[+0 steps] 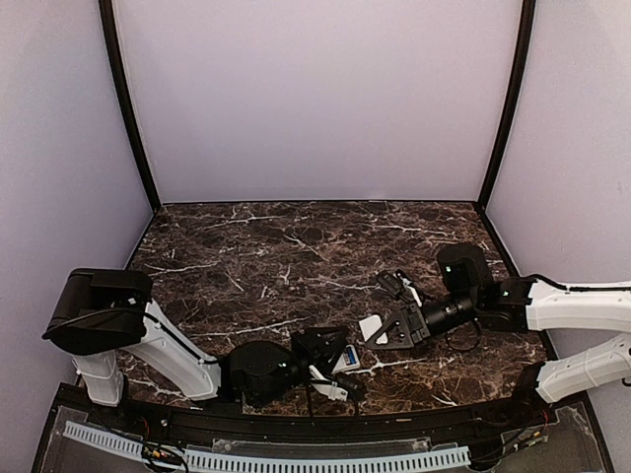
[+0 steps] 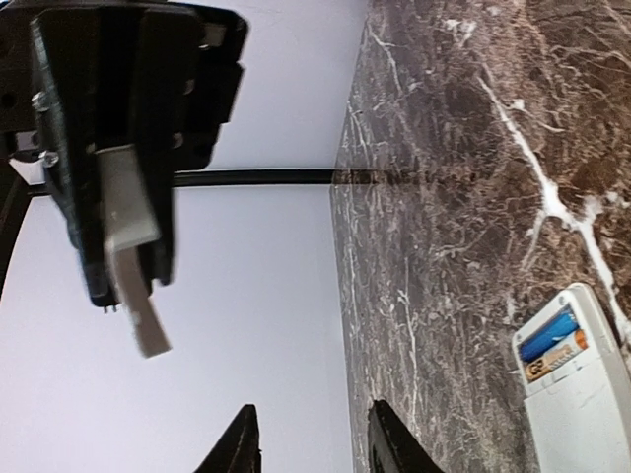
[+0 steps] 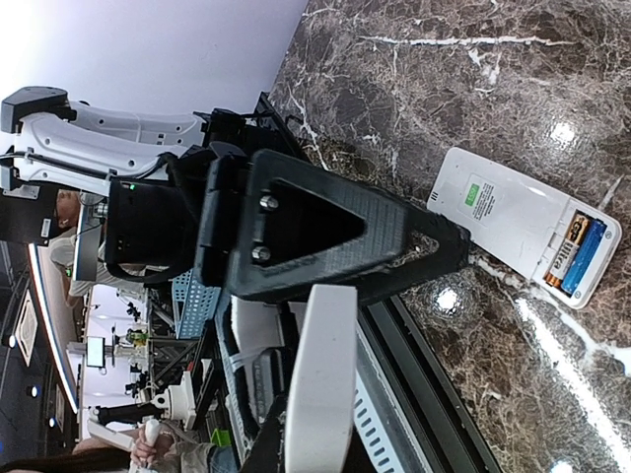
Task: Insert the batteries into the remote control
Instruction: Pass from the right arm to the left
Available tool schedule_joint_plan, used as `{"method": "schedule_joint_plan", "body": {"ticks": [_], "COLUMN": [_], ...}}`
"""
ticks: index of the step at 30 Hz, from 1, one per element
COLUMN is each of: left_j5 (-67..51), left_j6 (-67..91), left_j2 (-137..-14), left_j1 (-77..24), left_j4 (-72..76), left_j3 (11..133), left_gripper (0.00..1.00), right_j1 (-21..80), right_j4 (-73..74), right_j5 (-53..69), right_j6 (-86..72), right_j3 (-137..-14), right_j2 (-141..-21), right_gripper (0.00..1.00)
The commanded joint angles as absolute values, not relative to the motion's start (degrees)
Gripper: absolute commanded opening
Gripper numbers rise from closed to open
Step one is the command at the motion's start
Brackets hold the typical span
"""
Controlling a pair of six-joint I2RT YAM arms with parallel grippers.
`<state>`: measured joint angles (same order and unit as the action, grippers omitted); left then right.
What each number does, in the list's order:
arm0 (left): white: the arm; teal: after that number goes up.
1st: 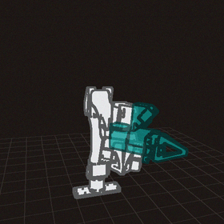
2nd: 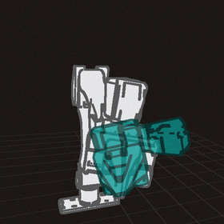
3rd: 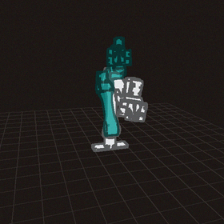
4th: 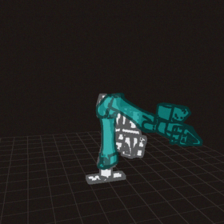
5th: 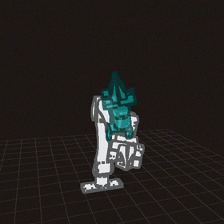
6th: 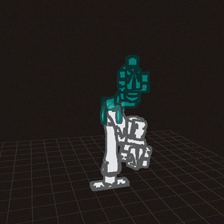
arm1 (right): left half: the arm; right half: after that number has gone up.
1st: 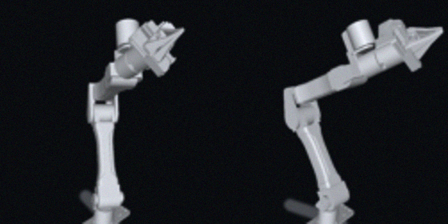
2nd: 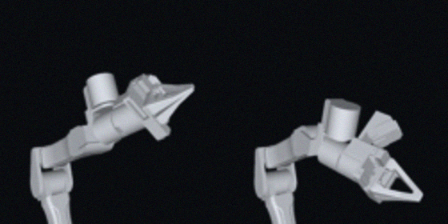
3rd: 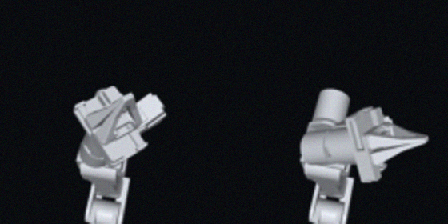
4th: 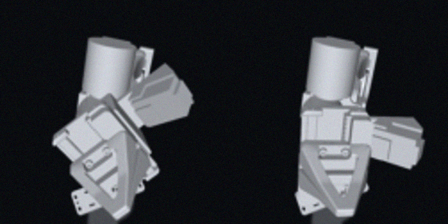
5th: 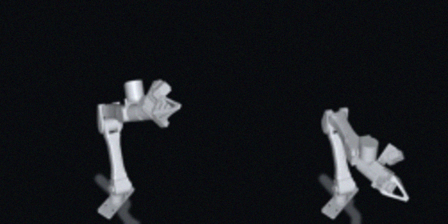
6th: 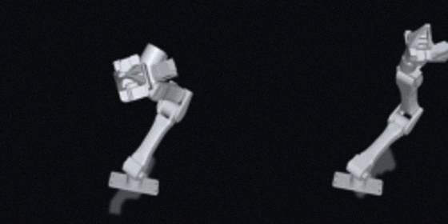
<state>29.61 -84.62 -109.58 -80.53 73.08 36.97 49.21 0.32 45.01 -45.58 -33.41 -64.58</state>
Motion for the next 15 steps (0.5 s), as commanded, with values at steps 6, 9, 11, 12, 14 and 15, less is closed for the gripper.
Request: {"method": "schedule_joint_plan", "body": {"ticks": [6, 9, 11, 12, 14, 15], "left_j5": [28.8, 27.6, 26.9, 26.6, 26.4, 26.3], "left_j6": [-91.0, -92.0, -92.7, -93.1, -93.2, -93.4], "left_j2": [-102.5, -103.0, -103.6, -103.8, -104.2, -104.2], "left_j1": [-82.6, -82.7, -82.7, -82.7, -82.7, -82.7], "left_j4": [92.6, 92.6, 92.6, 92.6, 92.7, 92.7], "left_j3": [36.1, 37.5, 38.1, 38.3, 38.6, 38.8], "left_gripper": [0.48, 0.47, 0.45, 0.43, 0.38, 0.36], "right_j1": [48.6, 48.6, 48.6, 48.6, 48.6, 48.6], "right_j4": [0.3, 0.3, 0.2, 0.2, 0.2, 0.2], "right_j5": [46.4, 46.6, 46.8, 46.9, 47.1, 47.2], "right_j6": [-46.3, -46.1, -46.0, -46.2, -46.3, -46.4], "right_j3": [-35.4, -36.1, -36.3, -36.3, -36.1, -36.0], "right_j2": [-65.8, -66.1, -66.0, -65.9, -65.8, -65.9], "right_gripper": [0.0, 0.0, 0.0, 0.0, 0.0, 0.0]}}
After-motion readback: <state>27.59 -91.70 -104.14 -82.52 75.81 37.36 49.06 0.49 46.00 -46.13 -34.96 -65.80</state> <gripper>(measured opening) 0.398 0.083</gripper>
